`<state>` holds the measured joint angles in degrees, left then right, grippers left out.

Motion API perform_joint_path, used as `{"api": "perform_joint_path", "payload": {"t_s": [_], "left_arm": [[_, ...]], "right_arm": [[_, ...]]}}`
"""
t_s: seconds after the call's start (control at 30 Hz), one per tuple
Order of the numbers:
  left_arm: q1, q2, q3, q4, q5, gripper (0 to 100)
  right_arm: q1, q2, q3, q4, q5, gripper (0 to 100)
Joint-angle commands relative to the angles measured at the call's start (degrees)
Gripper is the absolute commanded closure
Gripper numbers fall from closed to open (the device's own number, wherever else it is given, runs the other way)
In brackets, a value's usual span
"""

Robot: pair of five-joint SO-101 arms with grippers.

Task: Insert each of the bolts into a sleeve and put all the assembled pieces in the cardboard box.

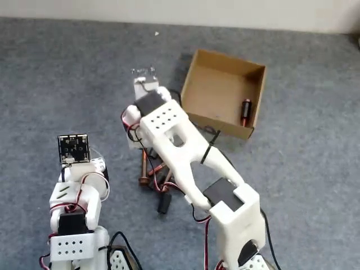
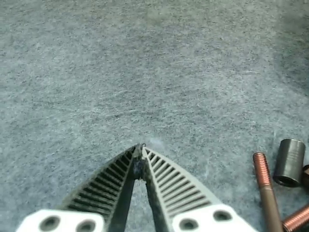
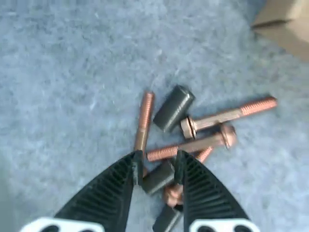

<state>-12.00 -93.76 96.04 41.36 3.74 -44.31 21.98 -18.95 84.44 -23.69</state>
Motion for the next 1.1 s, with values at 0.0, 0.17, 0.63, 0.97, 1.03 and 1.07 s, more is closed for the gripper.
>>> {"api": "perform_joint_path", "payload": {"t_s": [0.0,0.17,0.63,0.97,1.03,1.07], "left_arm": [[-0.31,-0.48,1.63,-1.23,-0.79,100],[-0.31,-0.48,1.63,-1.23,-0.79,100],[-0.31,-0.48,1.63,-1.14,-0.79,100],[-0.31,-0.48,1.63,-1.05,-0.79,100],[-0.31,-0.48,1.63,-1.05,-0.79,100],[-0.31,-0.48,1.63,-1.05,-0.79,100]], "right_arm": [[0.40,-1.19,4.18,-7.69,-0.88,89.2],[1.80,-1.10,9.98,-15.34,-0.88,89.2],[4.53,10.51,9.45,-18.51,-0.70,89.2],[2.59,13.14,3.12,-15.25,0.97,97.3],[2.51,12.70,2.77,-14.90,5.80,99.1],[2.51,12.26,2.77,-13.76,7.56,99.2]]}}
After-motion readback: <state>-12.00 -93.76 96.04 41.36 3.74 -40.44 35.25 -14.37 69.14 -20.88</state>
